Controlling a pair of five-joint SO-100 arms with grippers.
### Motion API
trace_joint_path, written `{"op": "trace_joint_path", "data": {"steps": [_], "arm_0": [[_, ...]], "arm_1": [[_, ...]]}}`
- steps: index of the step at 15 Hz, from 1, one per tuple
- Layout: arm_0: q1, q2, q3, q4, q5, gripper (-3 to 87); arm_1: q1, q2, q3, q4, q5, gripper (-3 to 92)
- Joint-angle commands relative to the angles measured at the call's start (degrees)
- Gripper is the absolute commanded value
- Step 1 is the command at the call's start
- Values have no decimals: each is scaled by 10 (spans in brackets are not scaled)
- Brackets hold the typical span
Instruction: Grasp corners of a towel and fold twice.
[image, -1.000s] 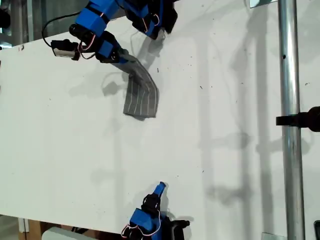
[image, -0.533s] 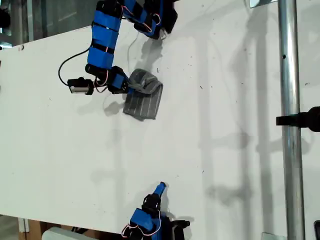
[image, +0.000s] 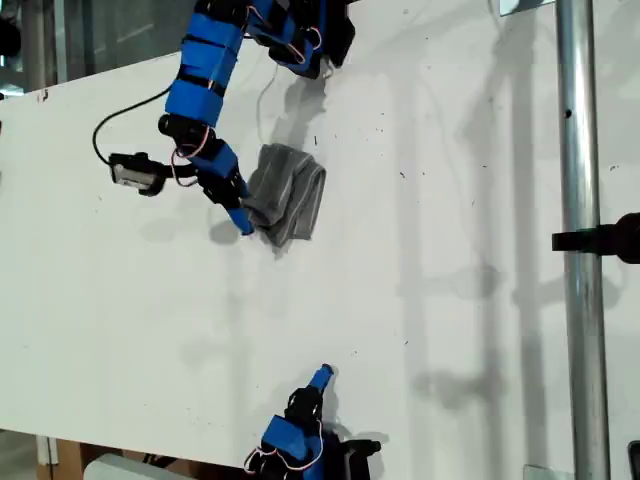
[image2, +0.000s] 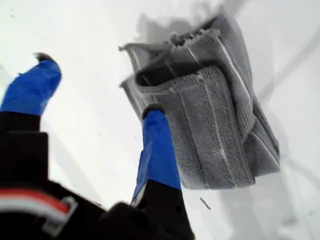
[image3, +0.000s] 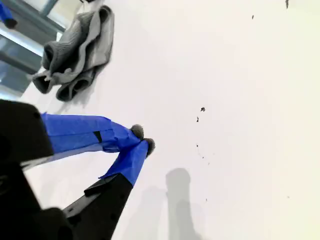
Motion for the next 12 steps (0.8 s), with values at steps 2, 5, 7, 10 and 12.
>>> {"op": "trace_joint_path", "data": {"steps": [2,5,7,10,12], "arm_0": [[-9,5,7,10,-38,38],[2,5,25,31,-71,45],[-8,5,26,34,-62,39],[-11,4,27,37,-124,-26],[-4,-1,26,40,-136,-26]], "arm_1": [[63,308,190,-3,11,42],[25,637,513,11,163,-3],[-19,834,649,77,258,-3],[-37,853,745,91,365,-3],[-45,848,750,95,391,25]]}}
